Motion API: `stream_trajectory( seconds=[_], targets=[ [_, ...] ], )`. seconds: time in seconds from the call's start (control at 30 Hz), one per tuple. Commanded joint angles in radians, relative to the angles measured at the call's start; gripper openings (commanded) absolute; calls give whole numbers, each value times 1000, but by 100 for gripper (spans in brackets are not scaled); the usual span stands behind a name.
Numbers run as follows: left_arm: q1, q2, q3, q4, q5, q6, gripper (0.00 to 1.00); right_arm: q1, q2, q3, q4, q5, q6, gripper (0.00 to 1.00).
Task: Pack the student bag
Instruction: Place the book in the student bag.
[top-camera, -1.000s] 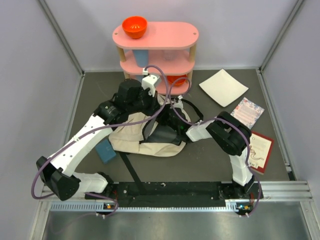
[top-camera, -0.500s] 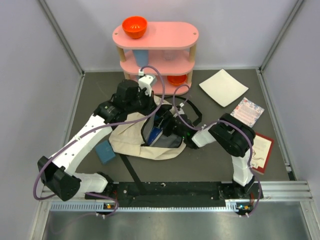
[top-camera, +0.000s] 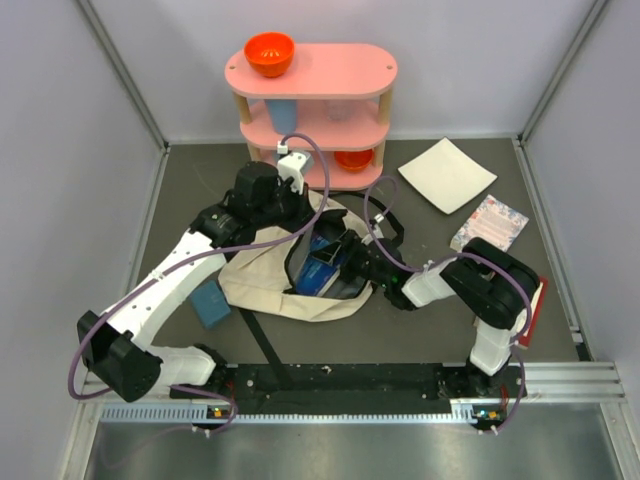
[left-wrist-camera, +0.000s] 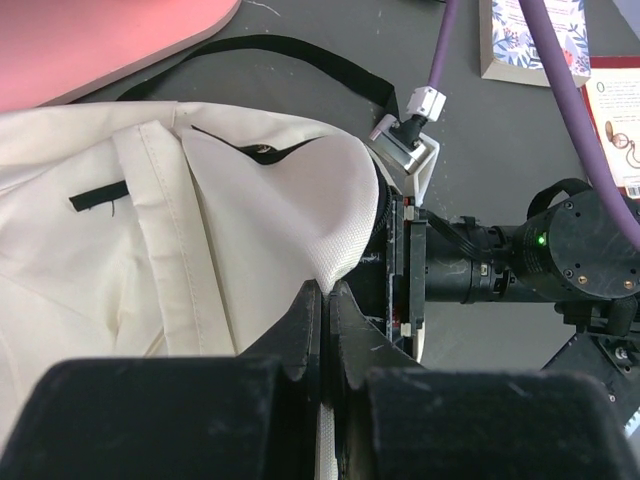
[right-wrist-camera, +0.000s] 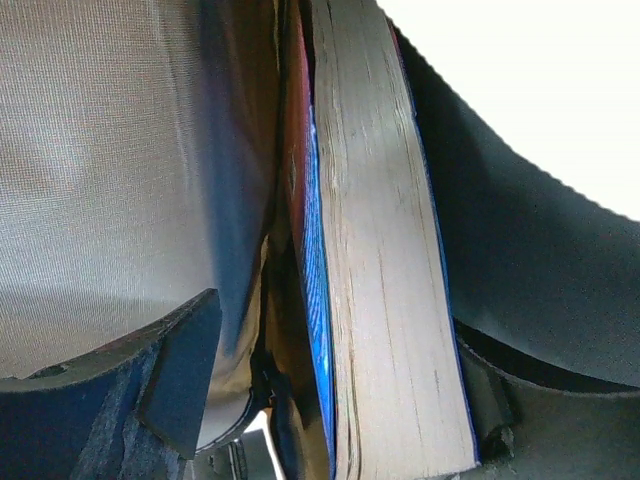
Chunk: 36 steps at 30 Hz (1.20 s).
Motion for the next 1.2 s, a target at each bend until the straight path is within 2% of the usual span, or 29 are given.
stream_trajectory(
  seconds=[0.0,0.07,0.2,0.33,0.4,0.47,0.6,0.63,0.67,0.7,0.73,0.77,0.87,1.0,1.17],
  targets=[
    [7,-17,4,93,35,-20,0,6,-39,37,125,-27,37,70],
    [8,-23,-3,95,38,-20,0,8,-58,79,50,-27,8,70],
    [7,-31,-10,96,36,-21,0,20,-172,133,-459,124,-89,75],
    [7,-31,-23,108,43,-27,0,20,-233,85,-561,142,-72,77],
    [7,-26,-25,112,47,-33,0,20,-233,70,-548,102,-56,74],
    [7,-19,-27,121,53,-36,0,20,-203,42,-456,46,-30,72],
    [7,-13,-27,125,61,-39,0,34,-174,38,-390,-22,14,53],
    [7,-14,-27,124,63,-38,0,38,-178,35,-390,-19,15,41],
    [7,-17,-28,124,64,-39,0,44,-183,30,-380,-18,15,34],
    [7,-19,-30,125,67,-36,0,46,-195,18,-362,-18,14,15],
    [7,-19,-31,124,70,-35,0,47,-201,15,-339,-18,14,5],
    [7,-20,-31,122,72,-32,0,46,-206,13,-290,-21,9,0],
    [7,-20,-22,109,81,-18,0,43,-213,30,-169,-44,-12,0],
    [7,-28,-11,89,115,28,0,18,-154,125,-34,-157,-2,0],
    [7,-51,-2,79,142,83,0,-14,-16,249,-38,-225,15,0]
  ],
)
